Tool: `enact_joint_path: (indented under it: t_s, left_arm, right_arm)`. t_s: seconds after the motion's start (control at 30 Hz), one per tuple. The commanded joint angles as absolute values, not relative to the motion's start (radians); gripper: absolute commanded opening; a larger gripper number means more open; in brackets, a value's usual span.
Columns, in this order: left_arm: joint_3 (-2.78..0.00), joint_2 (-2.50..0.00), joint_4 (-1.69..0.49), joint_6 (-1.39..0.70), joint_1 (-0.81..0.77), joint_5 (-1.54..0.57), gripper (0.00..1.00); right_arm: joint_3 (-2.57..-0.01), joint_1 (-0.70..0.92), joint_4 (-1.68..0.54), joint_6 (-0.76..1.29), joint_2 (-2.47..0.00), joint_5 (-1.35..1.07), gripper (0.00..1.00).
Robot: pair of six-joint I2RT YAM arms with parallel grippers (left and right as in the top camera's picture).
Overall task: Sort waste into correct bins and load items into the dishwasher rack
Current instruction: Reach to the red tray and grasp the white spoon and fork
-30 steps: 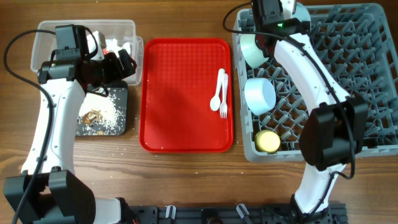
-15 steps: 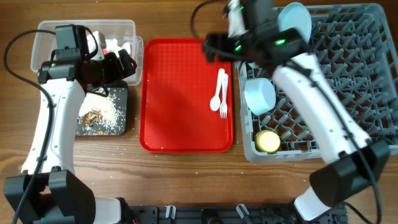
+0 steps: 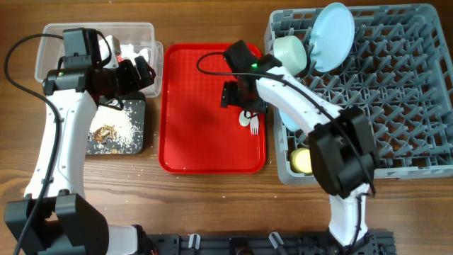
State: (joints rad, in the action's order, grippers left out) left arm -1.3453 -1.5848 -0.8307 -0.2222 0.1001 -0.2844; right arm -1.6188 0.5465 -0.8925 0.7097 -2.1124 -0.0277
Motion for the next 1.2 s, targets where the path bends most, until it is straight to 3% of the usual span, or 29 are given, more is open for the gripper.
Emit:
enact_joint_path:
  t_s: [0.0, 0.2, 0.3, 0.43, 0.5, 0.57, 0.8, 0.93, 1.03, 1.13, 1.17]
  left_arm:
    - [-1.348, -1.57, -0.831, -0.216, 0.105, -0.279, 1.0]
    - [-1.348, -1.57, -0.831, -0.216, 0.105, -0.279, 1.0]
    - [-1.348, -1.57, -0.831, -0.216, 0.105, -0.279, 1.0]
    - [-1.348, -1.57, -0.831, -0.216, 0.105, -0.279, 1.0]
    - [-1.348, -1.57, -0.831, -0.216, 0.105, -0.279, 1.0]
    - [-1.348, -1.57, -0.831, -0.216, 0.105, -0.279, 1.0]
    - [-1.348, -1.57, -0.831, -0.216, 0.105, -0.279, 1.0]
    - [-1.348, -1.57, -0.831, -0.216, 0.105, -0.279, 1.0]
    - [-1.348, -1.57, -0.831, -0.216, 0.105, -0.279, 1.0]
    - [-1.348, -1.57, -0.831, -0.216, 0.105, -0.279, 1.0]
    - [-1.348, -1.57, -0.831, -0.216, 0.105, -0.279, 1.0]
  right_arm:
    - [-1.613, 0.549, -0.886, 0.792, -2.133, 0.079, 0.85]
    - [-1.613, 0.549, -0.883, 0.812, -2.181, 0.112, 0.84]
    - [-1.613, 0.549, -0.874, 0.812, -2.186, 0.099, 0.79]
    - [-1.613, 0.551, -0.868, 0.805, -2.186, 0.08, 0.51]
    - [-1.613, 0.552, -0.868, 0.803, -2.186, 0.073, 0.3]
    - [-1.613, 0.553, -0.863, 0.794, -2.186, 0.063, 0.21]
    - [-1.613, 0.553, -0.846, 0.785, -2.19, 0.043, 0.14]
    - [-1.613, 0.553, -0.809, 0.785, -2.224, 0.017, 0.33]
    - [-1.613, 0.553, -0.778, 0.785, -2.256, -0.027, 0.33]
    - [-1.613, 0.553, -0.773, 0.785, -2.267, -0.055, 0.04]
    - [-1.617, 0.553, -0.774, 0.784, -2.267, -0.059, 0.04]
